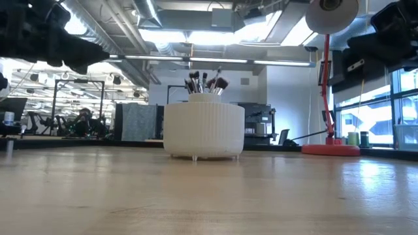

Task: Put items in baskets/containers
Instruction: Return to Home Position

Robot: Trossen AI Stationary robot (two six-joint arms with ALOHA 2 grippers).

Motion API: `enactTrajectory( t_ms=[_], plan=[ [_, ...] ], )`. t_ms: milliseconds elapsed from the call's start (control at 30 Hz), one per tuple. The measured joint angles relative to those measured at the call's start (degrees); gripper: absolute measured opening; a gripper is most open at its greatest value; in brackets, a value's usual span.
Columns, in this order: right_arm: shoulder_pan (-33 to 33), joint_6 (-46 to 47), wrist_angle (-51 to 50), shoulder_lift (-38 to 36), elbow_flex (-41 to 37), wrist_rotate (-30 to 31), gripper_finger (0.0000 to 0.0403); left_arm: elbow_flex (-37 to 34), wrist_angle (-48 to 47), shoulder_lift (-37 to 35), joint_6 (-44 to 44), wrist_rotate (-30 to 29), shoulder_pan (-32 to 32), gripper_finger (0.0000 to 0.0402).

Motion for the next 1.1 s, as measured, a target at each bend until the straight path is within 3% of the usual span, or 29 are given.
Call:
enactTrajectory(
  t_ms=[500, 767, 1100],
  plan=[
    [-0.61, -2.15, 1.11, 1.11, -1.93, 1.24, 0.0003, -2.53, 4.20, 1.03, -1.00, 3.93, 0.17, 0.0143],
    [-0.60, -0.61, 0.39, 1.13, -1.94, 0.90, 0.0033, -3.14, 5.72, 4.23, -2.00, 3.61, 0.17, 0.0143],
    [-0.60, -2.18, -0.46, 1.28, -1.93, 6.15, 0.0052, -3.14, 5.80, 4.38, -2.13, 3.55, 0.17, 0.0143]
  ],
)
